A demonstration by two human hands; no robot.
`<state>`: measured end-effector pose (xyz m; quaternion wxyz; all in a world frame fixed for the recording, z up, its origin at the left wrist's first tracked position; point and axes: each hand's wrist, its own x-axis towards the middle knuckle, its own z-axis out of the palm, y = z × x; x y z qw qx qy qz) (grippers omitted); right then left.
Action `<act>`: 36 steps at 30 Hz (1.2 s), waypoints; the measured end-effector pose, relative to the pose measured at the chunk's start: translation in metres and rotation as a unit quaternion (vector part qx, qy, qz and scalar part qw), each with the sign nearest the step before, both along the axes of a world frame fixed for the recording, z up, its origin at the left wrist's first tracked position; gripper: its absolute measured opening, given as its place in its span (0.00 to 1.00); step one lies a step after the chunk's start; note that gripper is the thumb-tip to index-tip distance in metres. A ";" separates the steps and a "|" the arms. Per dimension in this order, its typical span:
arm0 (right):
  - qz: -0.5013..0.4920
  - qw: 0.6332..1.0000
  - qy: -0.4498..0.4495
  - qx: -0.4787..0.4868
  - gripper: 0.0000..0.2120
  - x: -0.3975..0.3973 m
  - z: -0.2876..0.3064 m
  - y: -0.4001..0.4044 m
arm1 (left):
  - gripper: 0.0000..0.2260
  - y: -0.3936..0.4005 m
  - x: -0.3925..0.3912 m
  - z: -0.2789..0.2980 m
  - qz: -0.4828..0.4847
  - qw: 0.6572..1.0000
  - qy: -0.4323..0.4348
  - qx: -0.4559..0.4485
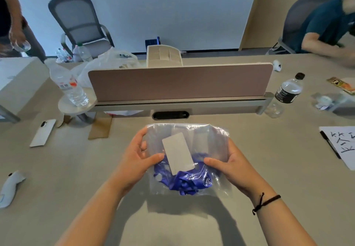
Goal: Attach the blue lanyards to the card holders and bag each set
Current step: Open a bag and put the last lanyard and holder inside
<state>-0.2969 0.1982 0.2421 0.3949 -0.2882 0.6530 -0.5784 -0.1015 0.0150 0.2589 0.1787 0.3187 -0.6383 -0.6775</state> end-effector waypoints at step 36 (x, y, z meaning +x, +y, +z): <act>-0.103 0.988 -0.091 0.068 0.46 -0.155 -0.034 0.303 | 0.38 0.237 -0.193 -0.043 -0.205 0.973 -0.068 0.082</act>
